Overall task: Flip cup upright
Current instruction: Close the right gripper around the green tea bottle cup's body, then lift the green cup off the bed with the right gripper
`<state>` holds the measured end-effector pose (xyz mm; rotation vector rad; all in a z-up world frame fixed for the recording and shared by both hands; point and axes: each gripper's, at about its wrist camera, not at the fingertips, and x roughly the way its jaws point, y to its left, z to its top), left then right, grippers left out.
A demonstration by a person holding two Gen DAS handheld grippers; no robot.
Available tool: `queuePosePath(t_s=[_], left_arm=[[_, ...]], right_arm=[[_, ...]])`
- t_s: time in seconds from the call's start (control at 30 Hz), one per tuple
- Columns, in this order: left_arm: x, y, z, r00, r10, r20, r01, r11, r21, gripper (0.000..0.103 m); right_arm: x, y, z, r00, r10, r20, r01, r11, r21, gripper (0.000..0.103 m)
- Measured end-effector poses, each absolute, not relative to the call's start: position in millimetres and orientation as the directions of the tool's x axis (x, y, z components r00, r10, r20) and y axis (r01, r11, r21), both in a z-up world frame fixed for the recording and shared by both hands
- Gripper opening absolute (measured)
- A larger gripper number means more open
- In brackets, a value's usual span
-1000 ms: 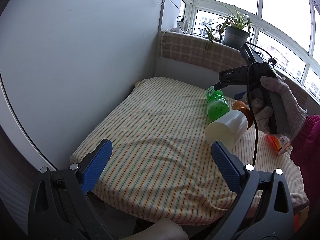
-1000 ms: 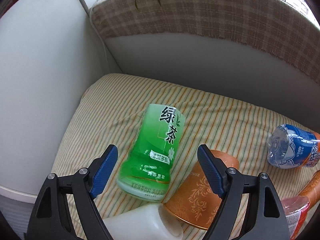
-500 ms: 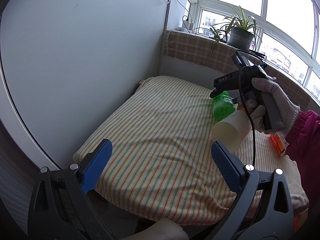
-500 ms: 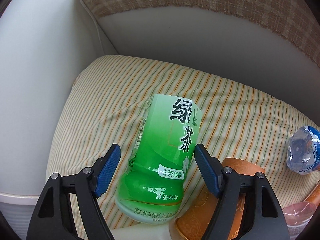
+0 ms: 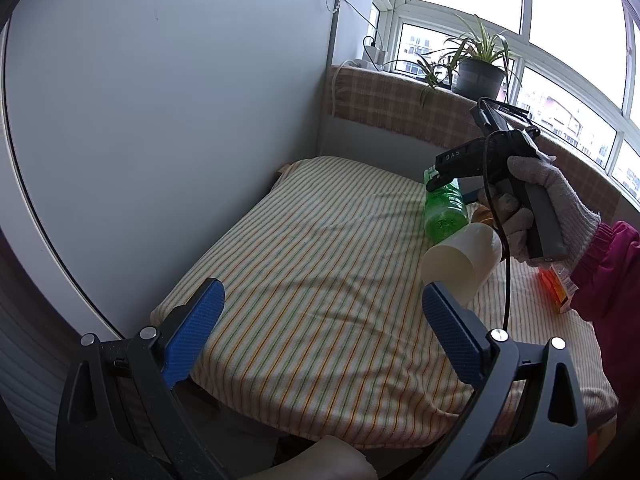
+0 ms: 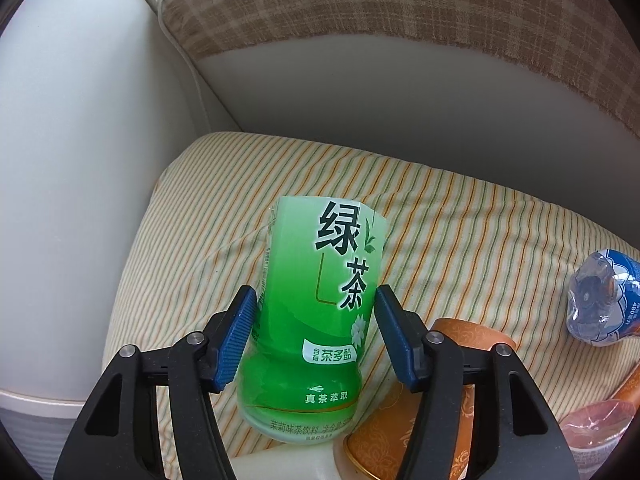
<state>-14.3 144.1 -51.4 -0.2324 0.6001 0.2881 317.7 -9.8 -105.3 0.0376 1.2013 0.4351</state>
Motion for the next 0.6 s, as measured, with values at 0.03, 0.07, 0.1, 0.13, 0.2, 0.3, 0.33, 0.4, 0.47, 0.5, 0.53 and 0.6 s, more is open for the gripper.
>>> queuePosePath(t_s=[0.03,0.07,0.1,0.13,0.2,0.3,0.33,0.4,0.47,0.5,0.53,0.6], left_arm=[[-15.0,143.5,-50.8,0.788,0.2,-0.582,-0.332,0.934,-0.129,0.101],[-15.9,143.0,-50.0,0.789,0.2,-0.581,-0.332,0.934,-0.13,0.101],[-16.6,142.8,-49.1,0.79,0.199,-0.579,-0.331,0.934,-0.131,0.101],[-17.5,142.5,-48.1,0.792,0.201,-0.577,-0.332,0.934,-0.129,0.101],[-19.2,142.1,-46.2,0.793,0.204,-0.574,-0.331,0.935,-0.126,0.101],[-20.9,142.9,-45.3,0.793,0.208,-0.572,-0.335,0.934,-0.124,0.101],[-21.2,143.0,-45.2,0.794,0.209,-0.571,-0.335,0.934,-0.124,0.101],[-22.8,142.4,-45.4,0.794,0.212,-0.57,-0.338,0.933,-0.124,0.101],[-23.6,141.6,-45.1,0.795,0.21,-0.569,-0.335,0.934,-0.124,0.101],[-25.6,140.9,-44.4,0.797,0.208,-0.567,-0.332,0.935,-0.123,0.101],[-26.0,140.2,-43.4,0.799,0.208,-0.565,-0.33,0.936,-0.121,0.101],[-26.3,140.0,-40.7,0.804,0.206,-0.558,-0.325,0.938,-0.123,0.101]], right_arm=[[317.8,-11.1,-104.2,0.294,0.341,-0.893,-0.303,0.919,0.251,0.06],[317.9,-11.6,-104.2,0.293,0.338,-0.894,-0.304,0.92,0.248,0.06],[317.1,-12.9,-104.1,0.294,0.335,-0.895,-0.305,0.92,0.244,0.06],[316.3,-13.4,-104.1,0.301,0.333,-0.894,-0.303,0.922,0.241,0.06],[314.8,-14.3,-102.3,0.307,0.354,-0.884,-0.305,0.916,0.261,0.059],[310.9,-16.4,-93.9,0.328,0.377,-0.866,-0.312,0.909,0.277,0.059],[308.9,-16.9,-90.1,0.335,0.389,-0.858,-0.317,0.904,0.286,0.059],[302.8,-18.6,-82.4,0.351,0.406,-0.844,-0.326,0.898,0.297,0.059],[298.1,-23.8,-74.9,0.366,0.433,-0.824,-0.336,0.887,0.317,0.059],[295.4,-25.4,-69.8,0.37,0.451,-0.812,-0.337,0.88,0.335,0.059],[292.2,-26.7,-63.6,0.373,0.468,-0.801,-0.337,0.873,0.353,0.059],[284.6,-30.5,-53.1,0.383,0.491,-0.783,-0.344,0.862,0.372,0.059]])
